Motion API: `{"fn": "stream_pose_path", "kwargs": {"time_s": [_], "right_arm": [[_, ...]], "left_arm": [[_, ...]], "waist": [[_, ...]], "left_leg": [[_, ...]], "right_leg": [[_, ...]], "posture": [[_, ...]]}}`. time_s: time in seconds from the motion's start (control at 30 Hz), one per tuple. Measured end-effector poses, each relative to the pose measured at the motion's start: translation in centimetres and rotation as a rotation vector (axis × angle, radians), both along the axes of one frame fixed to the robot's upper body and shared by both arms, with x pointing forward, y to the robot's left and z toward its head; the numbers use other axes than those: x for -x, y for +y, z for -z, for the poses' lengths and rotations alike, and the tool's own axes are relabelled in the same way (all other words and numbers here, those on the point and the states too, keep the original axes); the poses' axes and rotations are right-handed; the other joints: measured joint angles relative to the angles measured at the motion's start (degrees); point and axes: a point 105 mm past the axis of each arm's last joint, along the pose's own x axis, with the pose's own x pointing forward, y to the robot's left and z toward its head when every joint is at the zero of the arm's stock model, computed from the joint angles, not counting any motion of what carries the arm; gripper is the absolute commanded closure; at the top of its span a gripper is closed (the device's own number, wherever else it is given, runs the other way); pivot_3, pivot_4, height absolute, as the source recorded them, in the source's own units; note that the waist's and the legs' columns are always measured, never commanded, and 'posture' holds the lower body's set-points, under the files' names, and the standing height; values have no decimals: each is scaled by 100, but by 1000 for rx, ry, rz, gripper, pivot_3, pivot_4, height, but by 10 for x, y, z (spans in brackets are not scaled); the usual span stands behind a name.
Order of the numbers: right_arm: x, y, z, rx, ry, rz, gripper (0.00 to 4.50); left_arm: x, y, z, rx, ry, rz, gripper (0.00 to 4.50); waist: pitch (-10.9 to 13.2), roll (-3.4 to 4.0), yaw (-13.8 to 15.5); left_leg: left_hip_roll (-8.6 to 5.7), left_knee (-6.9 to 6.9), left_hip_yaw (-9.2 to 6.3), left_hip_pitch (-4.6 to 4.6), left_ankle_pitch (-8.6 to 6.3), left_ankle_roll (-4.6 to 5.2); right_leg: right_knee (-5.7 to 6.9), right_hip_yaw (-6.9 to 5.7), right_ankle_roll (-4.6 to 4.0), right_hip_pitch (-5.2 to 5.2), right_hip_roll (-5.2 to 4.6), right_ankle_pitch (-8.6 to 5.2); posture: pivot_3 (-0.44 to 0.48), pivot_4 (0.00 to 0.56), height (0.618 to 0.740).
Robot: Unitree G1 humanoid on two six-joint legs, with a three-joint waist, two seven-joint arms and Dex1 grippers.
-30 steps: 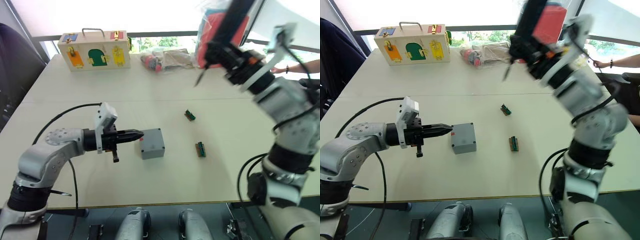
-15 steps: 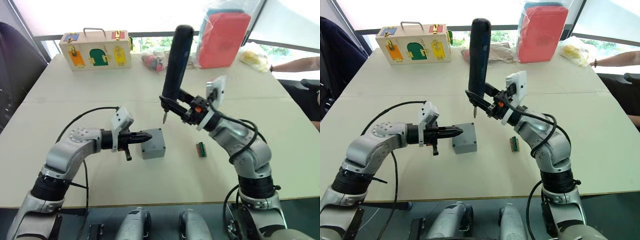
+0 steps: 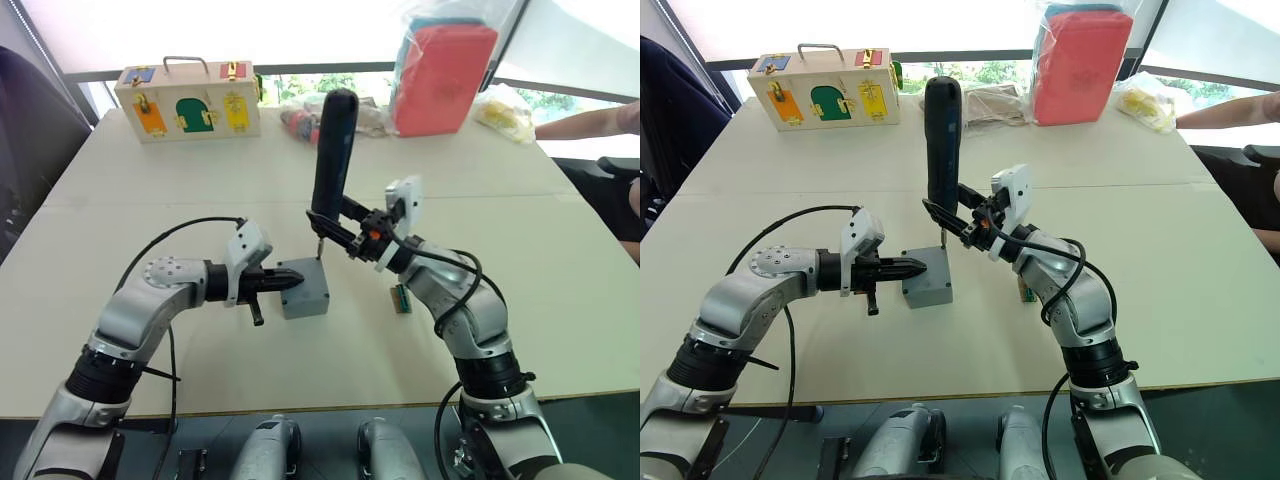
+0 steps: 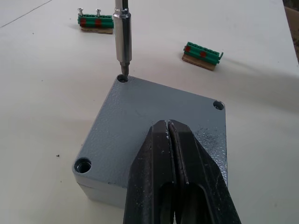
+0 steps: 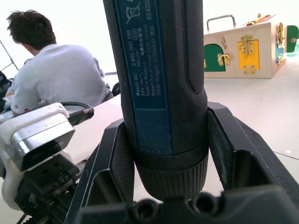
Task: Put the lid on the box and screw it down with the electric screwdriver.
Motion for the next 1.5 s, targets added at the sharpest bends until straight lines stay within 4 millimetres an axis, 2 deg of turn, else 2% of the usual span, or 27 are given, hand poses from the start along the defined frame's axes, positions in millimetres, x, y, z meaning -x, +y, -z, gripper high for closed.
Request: {"fn": "stream_pose_path", "kwargs": {"time_s": [0.5, 0.63, 0.8, 1.5], "right_arm": [[2, 2, 14, 25, -19, 7, 2717], [2, 5, 21, 63, -15, 20, 2717], [1, 5, 26, 78, -2, 33, 2717], [-1, 9, 36, 121, 11, 54, 2717]], "left_arm": [[1, 0, 2, -17, 13, 5, 4500], [2, 0, 7, -40, 15, 10, 4500], [3, 2, 13, -44, 24, 6, 4500], [1, 4, 19, -49, 29, -7, 4500]], "waist": [[-13, 2, -2], [-26, 4, -2], [-62, 5, 2], [-187, 19, 4]], "left_leg": [[0, -4, -1, 26, 0, -1], [-1, -32, 0, 126, -14, 16], [-1, -37, -3, 192, -43, 22], [-5, -99, -14, 214, -45, 14]], "right_leg": [[0, 1, -1, 27, 0, -1], [-21, 0, -2, 120, -1, -11], [-23, 3, -18, 148, -6, -33], [-47, 13, -32, 152, -15, -41]], "posture": [[0, 150, 740], [0, 150, 740], [0, 150, 740], [0, 150, 740]]}}
